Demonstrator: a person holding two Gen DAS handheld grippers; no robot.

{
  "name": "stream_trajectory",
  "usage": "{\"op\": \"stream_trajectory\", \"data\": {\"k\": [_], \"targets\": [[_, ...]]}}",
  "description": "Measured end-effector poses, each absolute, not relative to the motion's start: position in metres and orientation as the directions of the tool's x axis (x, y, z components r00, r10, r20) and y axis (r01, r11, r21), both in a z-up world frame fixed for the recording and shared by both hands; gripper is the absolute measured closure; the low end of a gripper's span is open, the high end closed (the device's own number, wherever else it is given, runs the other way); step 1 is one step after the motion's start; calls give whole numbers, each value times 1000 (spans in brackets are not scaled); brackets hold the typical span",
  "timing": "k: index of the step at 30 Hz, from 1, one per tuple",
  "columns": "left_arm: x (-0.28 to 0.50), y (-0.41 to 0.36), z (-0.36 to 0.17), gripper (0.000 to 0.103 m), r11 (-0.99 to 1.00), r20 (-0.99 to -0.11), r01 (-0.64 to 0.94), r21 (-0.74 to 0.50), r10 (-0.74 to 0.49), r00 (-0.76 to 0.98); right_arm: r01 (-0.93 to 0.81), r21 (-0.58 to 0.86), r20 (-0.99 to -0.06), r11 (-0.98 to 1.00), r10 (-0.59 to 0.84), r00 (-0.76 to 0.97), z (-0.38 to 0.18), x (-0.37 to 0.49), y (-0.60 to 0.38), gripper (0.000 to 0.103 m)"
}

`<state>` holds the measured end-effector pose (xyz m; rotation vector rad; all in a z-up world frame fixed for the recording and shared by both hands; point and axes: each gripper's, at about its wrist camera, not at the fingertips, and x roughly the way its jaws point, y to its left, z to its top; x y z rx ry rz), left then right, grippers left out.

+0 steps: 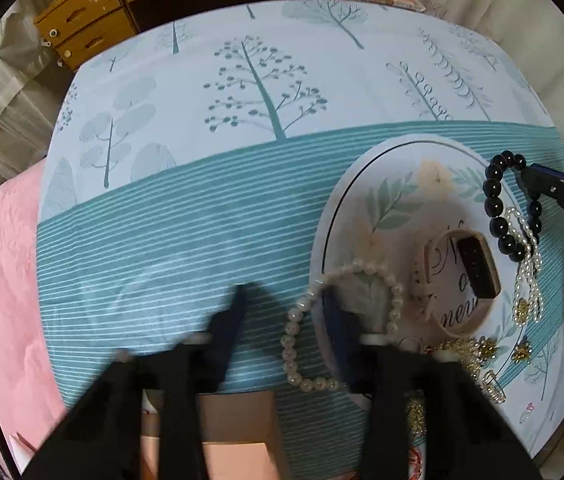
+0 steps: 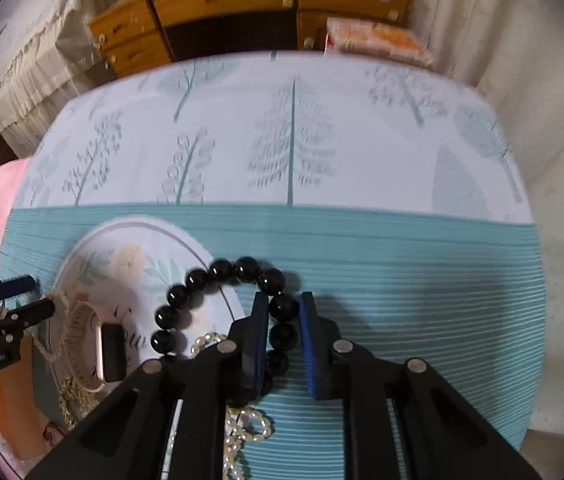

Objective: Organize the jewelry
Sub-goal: 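Grasp the pearl bracelet with the left tool while the right tool grasps the black bead bracelet, then carry both bracelets into the peach box and open both tools to release them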

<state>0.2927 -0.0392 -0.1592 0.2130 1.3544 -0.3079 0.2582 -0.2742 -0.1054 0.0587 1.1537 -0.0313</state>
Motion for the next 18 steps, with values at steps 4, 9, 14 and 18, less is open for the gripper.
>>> {"op": "stream_trajectory", "data": {"k": [4, 9, 14, 18], "targets": [[290, -39, -156, 97, 955, -975, 294, -38, -100, 200, 57, 37, -849, 998, 1, 528, -69, 244, -274, 88], [282, -31, -146, 98, 968, -962, 239, -77, -135, 237, 46, 60, -772, 997, 17, 636, -25, 223, -269, 88], [263, -19, -105, 98, 961, -927, 241, -136, -209, 312, 37, 62, -692, 997, 16, 721, 13, 197, -259, 88], [241, -8, -71, 98, 949, -891, 250, -190, -274, 361, 17, 94, -663, 995, 50, 747, 34, 177, -252, 88]]}}
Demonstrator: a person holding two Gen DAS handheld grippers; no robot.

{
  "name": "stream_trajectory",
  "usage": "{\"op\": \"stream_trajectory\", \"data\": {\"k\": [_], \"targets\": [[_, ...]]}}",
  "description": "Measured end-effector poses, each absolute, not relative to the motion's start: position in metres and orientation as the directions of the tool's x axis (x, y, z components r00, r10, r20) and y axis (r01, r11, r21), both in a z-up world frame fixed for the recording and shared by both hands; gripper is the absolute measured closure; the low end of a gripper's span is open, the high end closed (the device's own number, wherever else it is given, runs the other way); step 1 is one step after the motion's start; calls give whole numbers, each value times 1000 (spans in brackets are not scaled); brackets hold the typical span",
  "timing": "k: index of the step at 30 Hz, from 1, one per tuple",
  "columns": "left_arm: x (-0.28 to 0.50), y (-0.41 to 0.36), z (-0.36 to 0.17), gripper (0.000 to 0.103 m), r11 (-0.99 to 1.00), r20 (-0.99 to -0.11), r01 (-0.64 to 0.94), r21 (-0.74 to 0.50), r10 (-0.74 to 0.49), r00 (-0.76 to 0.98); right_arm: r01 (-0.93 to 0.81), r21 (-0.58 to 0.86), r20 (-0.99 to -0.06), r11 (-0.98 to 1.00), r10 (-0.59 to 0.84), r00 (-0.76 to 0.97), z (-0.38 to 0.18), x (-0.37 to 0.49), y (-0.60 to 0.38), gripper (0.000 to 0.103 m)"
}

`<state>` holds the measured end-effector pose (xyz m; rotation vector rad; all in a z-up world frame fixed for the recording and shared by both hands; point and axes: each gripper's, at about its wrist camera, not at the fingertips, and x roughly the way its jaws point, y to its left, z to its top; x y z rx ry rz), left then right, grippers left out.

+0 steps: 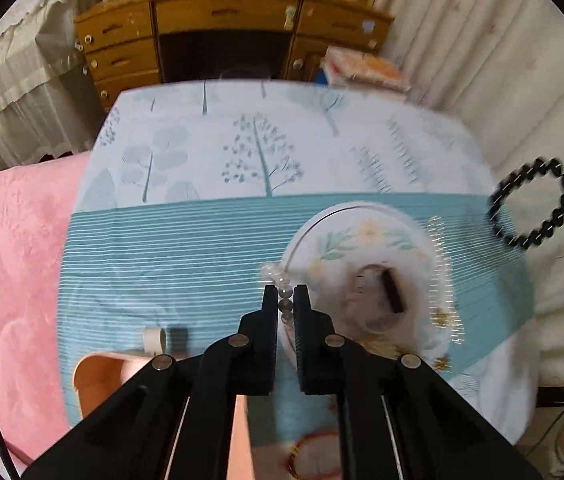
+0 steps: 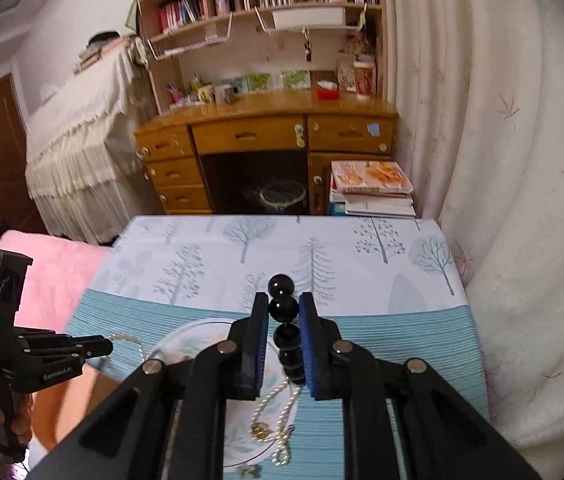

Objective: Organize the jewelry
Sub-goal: 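Carry both bracelets into the peach box and open both tools to release them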

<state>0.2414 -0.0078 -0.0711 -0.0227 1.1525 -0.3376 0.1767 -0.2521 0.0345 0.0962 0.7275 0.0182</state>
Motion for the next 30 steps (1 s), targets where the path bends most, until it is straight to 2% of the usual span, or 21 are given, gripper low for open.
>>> {"op": "stream_trajectory", "data": {"k": [9, 15, 22, 30], "targets": [[187, 23, -20, 98, 921, -808, 246, -301, -383, 448, -91, 128, -638, 988, 152, 755, 54, 134, -209, 88], [149, 55, -12, 98, 909, -761, 209, -361, -417, 497, -177, 157, -637, 972, 237, 734, 53, 111, -170, 88], [116, 93, -60, 98, 912, -779, 98, -398, -392, 488, -292, 177, -641, 940, 335, 690, 45, 96, -117, 88], [89, 113, -119, 98, 951, -838, -37, -307, -252, 485, -364, 184, -660, 913, 389, 643, 29, 97, -64, 88]]}}
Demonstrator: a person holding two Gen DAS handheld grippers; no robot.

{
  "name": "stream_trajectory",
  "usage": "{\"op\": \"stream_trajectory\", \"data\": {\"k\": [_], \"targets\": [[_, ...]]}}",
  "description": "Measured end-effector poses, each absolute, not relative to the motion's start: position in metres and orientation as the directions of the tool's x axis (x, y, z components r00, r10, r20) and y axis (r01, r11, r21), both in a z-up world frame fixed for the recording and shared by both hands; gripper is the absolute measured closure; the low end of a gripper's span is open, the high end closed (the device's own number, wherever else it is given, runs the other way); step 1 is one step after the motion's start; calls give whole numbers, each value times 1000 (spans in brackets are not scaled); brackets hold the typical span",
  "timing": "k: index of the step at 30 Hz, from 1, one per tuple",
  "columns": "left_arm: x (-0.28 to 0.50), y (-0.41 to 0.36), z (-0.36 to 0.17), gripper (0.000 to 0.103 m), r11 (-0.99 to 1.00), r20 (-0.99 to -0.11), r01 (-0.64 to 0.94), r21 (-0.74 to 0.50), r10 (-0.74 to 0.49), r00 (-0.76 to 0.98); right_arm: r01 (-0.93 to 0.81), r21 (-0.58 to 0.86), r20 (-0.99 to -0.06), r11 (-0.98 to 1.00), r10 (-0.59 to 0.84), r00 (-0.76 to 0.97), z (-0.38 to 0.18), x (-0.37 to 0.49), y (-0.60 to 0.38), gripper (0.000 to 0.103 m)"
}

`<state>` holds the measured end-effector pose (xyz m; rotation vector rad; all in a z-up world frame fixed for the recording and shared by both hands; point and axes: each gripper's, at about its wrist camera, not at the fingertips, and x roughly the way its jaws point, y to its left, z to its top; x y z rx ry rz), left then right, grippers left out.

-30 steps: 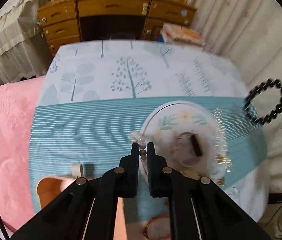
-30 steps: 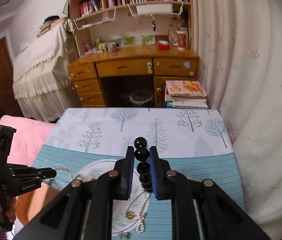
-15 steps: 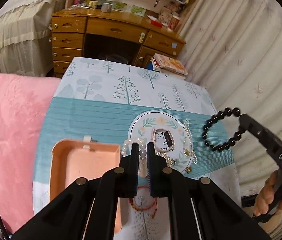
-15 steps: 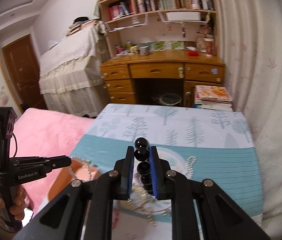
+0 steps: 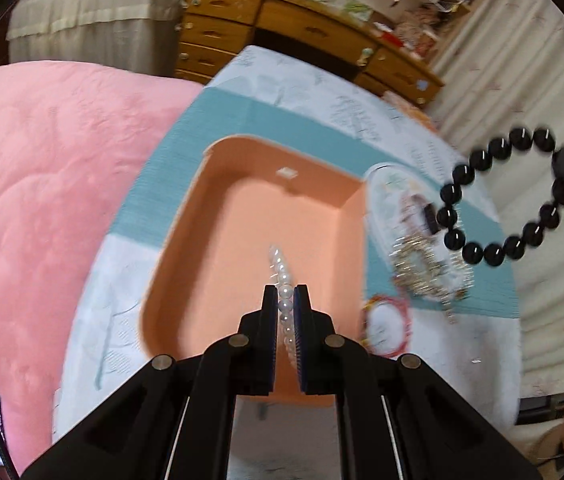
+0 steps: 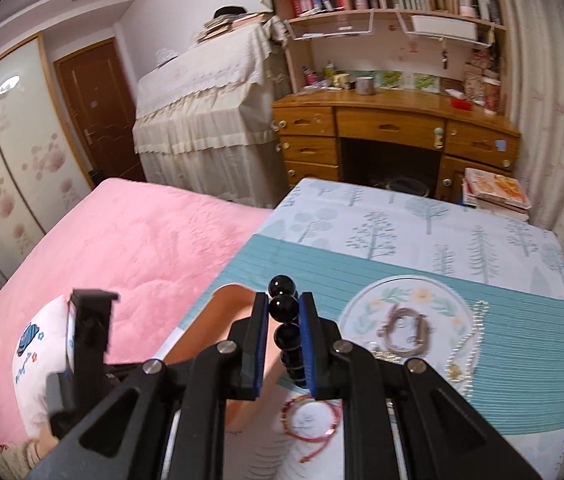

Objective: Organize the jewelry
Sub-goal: 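Carry both bracelets into the peach box and open both tools to release them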

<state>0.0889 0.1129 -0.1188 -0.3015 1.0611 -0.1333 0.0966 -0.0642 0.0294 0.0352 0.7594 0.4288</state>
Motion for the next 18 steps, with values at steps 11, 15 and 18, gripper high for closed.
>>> {"op": "stream_trajectory", "data": {"k": [11, 15, 18], "targets": [[66, 110, -122, 64, 984, -841, -41, -173, -126, 526, -381, 265, -703, 886, 448, 552, -5, 118, -11, 88], [61, 109, -117, 40, 990, -824, -48, -129, -80, 561, -383, 286, -716, 878, 461, 524, -16, 123, 0, 88], [61, 112, -114, 38, 993, -815, -58, -104, -51, 577, -380, 303, -725, 874, 470, 504, -24, 127, 5, 88]]}}
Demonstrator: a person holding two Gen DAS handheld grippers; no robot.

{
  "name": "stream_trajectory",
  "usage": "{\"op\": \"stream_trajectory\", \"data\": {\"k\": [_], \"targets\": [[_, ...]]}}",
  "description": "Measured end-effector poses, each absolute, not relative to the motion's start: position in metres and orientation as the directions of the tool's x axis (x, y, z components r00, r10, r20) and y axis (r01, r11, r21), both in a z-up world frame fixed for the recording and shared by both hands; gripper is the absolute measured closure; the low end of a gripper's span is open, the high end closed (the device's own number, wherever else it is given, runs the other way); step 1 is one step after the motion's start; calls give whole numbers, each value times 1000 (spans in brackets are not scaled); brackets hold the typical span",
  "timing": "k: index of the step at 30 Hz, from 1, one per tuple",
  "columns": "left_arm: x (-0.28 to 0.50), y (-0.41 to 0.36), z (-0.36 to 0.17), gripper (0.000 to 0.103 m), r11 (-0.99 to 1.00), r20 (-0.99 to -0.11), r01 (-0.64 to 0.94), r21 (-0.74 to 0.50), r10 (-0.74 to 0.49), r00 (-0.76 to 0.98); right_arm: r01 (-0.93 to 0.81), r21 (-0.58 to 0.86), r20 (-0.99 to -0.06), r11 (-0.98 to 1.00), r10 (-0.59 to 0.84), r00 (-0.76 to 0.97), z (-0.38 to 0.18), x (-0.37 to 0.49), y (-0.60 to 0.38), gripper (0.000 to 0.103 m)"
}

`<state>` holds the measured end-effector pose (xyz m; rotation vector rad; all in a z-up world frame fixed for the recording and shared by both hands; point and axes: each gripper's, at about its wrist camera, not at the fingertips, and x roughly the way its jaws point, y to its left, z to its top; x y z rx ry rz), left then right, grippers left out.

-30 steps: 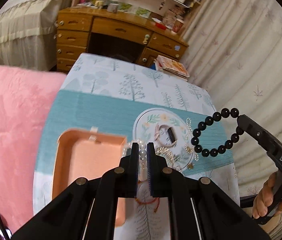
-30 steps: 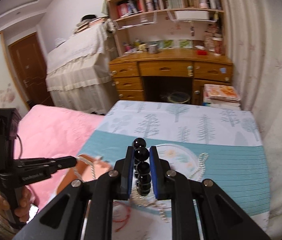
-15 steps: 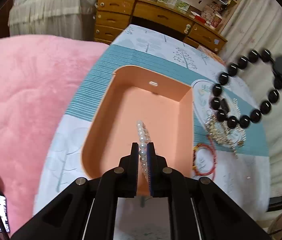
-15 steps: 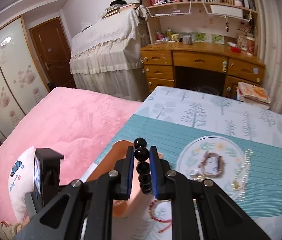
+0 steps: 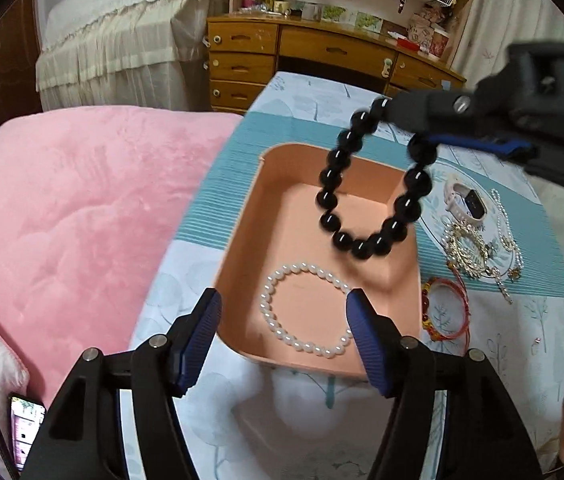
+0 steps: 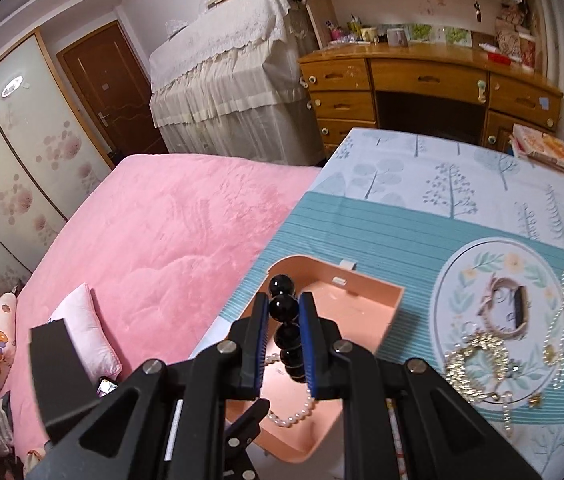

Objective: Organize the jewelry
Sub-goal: 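Carry both bracelets into the peach box and open both tools to release them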

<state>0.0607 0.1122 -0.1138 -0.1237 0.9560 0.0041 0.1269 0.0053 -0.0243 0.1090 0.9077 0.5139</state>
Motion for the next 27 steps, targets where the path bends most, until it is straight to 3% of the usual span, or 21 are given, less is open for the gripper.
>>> {"op": "stream_trajectory", "data": {"k": [9, 15, 17, 21, 27], "targets": [[60, 128, -107, 33, 992, -802, -94, -79, -7, 597, -374, 314, -763, 872, 467, 448, -48, 138, 23, 87], [60, 126, -108, 32, 994, -802, -88, -61, 4, 598, -363, 243, -804, 900, 396, 443, -65, 141, 30, 87], [60, 125, -109, 27, 995, -803, -83, -56, 4, 596, -361, 241, -816, 901, 389, 427, -70, 141, 30, 86], [62, 124, -113, 24, 996, -812, -80, -40, 15, 584, -342, 262, -842, 902, 387, 375, -82, 145, 27, 69], [65, 119, -119, 24, 997, -830, -66, -31, 11, 558, -293, 288, -883, 911, 371, 286, -105, 151, 23, 63]]}}
